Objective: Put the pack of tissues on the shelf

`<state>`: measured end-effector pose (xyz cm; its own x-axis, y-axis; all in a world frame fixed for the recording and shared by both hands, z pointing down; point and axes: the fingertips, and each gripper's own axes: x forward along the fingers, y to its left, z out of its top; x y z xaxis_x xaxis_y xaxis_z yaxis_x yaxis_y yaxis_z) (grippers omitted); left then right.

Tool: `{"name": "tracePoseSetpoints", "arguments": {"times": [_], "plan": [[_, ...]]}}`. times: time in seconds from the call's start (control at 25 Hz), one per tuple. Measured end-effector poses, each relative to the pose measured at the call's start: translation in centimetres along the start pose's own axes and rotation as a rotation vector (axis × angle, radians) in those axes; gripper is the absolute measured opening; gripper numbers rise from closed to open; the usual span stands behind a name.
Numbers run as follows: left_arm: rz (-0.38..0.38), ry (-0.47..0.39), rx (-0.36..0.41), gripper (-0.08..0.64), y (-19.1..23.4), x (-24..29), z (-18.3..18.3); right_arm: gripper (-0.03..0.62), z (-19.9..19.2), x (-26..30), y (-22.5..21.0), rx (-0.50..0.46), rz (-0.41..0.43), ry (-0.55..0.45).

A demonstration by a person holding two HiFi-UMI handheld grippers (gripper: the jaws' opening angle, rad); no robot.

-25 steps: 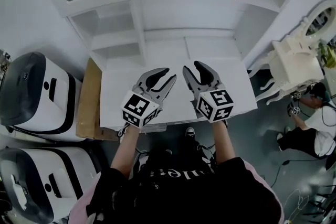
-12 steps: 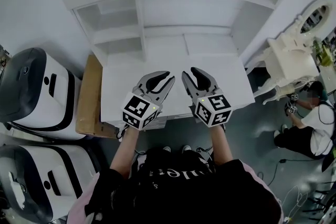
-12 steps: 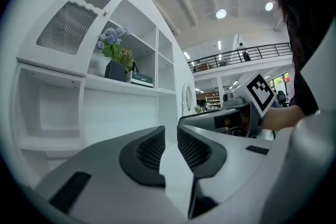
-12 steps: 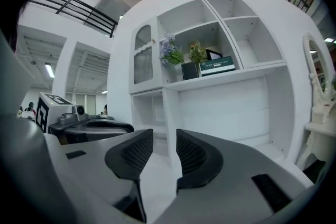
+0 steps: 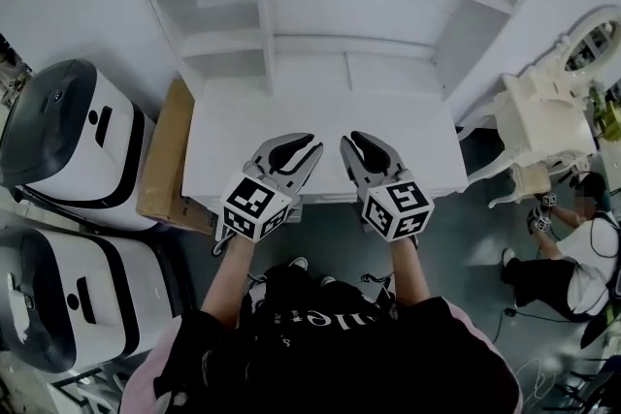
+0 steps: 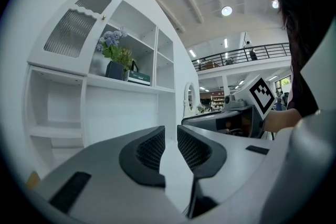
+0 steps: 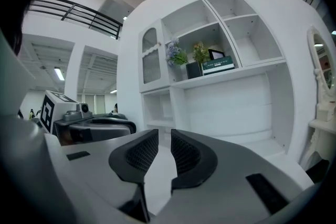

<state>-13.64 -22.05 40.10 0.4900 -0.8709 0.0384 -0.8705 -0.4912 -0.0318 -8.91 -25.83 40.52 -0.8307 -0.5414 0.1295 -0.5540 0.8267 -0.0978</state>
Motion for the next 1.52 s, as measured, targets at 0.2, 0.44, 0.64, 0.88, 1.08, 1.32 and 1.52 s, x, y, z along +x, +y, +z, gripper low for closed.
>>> {"name": "tracePoseSetpoints", "arguments": {"times": [0.2, 0.44, 0.64, 0.88, 1.08, 1.32, 1.52], "plan": [[0.044, 0.024, -0.026, 0.082, -3.9, -0.9, -0.6, 0.087, -1.1, -3.8, 0.1, 0.008, 0.039, 0.019], [0.089, 0.035, -0.059, 0.082, -7.8, -2.1, -1.8, 0.081, -2.7, -8.0, 0.4, 0.007, 0.071, 0.036], [0.116, 0.04, -0.08, 0.082, -10.5, -2.7, -2.8, 0.075, -3.9, -11.0, 0.2, 0.006, 0.079, 0.043], [0.14, 0.044, -0.091, 0.082, -13.1, -3.0, -3.2, 0.071, -4.4, -13.7, -0.1, -0.009, 0.088, 0.048], [0.151, 0.045, -0.082, 0.082, -14.3, -3.6, -3.3, 0.067, -4.4, -15.0, -0.4, -0.027, 0.082, 0.038], [0.156, 0.052, -0.073, 0.081, -15.1, -4.4, -3.7, 0.064, -4.9, -15.9, -0.1, -0.032, 0.08, 0.036], [0.156, 0.054, -0.069, 0.082, -15.9, -4.4, -3.6, 0.064, -5.2, -16.6, 0.1, -0.03, 0.085, 0.037]]}}
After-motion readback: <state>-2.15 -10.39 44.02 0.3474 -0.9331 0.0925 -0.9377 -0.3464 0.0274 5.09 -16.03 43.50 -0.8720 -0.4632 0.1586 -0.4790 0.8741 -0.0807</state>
